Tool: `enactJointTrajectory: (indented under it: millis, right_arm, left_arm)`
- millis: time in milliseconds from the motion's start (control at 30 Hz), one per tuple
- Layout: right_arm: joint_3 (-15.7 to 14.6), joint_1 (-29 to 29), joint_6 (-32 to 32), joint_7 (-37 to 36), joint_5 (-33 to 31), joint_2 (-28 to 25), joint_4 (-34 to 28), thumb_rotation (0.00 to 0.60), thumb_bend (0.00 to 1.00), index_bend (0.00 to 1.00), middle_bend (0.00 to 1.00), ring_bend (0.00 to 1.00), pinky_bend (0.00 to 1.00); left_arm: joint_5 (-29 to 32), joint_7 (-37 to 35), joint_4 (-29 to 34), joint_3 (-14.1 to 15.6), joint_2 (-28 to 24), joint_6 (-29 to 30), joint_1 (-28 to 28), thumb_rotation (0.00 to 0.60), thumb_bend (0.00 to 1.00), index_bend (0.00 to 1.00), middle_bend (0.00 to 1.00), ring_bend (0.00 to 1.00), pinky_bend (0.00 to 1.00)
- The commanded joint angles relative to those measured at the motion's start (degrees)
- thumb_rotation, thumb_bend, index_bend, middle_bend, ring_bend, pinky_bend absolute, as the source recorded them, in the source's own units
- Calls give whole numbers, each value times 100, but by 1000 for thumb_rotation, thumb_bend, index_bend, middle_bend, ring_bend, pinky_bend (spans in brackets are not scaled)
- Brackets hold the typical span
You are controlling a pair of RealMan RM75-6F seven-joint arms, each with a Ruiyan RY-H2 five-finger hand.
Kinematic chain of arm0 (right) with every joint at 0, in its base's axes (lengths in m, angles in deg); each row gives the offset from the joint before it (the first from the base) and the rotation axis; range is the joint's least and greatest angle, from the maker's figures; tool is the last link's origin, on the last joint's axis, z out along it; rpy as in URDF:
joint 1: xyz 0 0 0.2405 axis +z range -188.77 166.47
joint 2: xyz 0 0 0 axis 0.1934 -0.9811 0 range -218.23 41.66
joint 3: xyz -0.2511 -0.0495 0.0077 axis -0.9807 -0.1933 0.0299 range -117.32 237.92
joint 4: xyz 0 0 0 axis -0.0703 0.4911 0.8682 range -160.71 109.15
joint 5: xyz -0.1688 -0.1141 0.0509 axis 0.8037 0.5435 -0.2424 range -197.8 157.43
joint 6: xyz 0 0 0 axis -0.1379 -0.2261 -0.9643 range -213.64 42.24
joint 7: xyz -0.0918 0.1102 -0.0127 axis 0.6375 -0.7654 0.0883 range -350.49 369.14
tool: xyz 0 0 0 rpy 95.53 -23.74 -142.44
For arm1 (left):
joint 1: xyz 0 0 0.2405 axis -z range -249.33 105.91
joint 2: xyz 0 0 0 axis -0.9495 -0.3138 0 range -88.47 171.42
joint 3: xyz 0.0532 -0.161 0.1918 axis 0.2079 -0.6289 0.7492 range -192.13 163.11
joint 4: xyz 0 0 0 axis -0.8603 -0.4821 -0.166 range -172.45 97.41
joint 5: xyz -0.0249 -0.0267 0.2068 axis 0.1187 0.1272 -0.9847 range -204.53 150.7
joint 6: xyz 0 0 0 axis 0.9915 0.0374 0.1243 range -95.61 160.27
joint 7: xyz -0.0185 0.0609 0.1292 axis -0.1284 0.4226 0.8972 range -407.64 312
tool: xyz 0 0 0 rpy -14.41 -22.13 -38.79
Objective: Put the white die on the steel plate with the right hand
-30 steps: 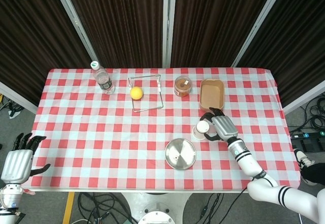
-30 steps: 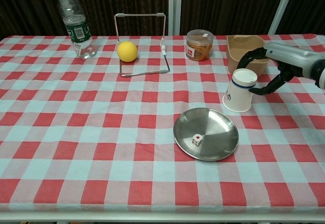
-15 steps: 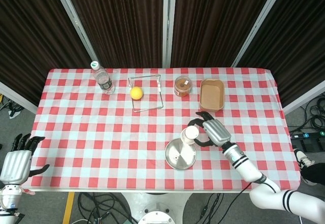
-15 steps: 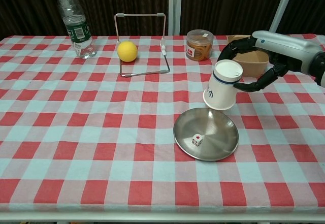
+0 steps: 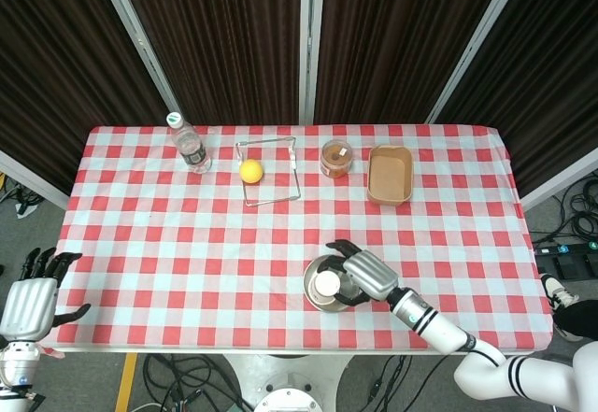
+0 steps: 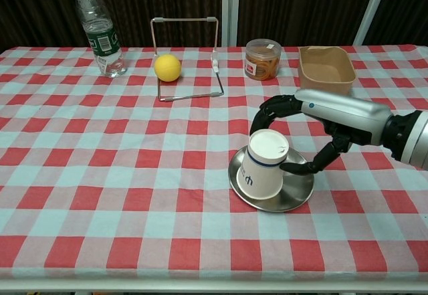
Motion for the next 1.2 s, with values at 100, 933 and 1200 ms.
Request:
enactJointTrajectory:
  millis: [100, 933, 1200]
  right_arm:
    - [-37, 19, -45, 85, 11, 73, 83, 600, 301, 511, 335, 69, 53]
    - [-61, 84, -151, -14, -144, 340, 641, 600, 307, 512, 337, 69, 53]
    - [-195, 56, -275, -150, -8, 324, 590, 600, 309, 512, 338, 69, 53]
  left_arm:
    - [8, -8, -31, -2, 23, -11, -1, 600, 16, 205, 198, 88, 3]
    - [25, 0, -53, -11, 42, -11, -17, 600, 17, 204, 198, 88, 3]
    - [49, 5, -46, -10, 49, -27, -24, 600, 17, 204, 198, 88, 3]
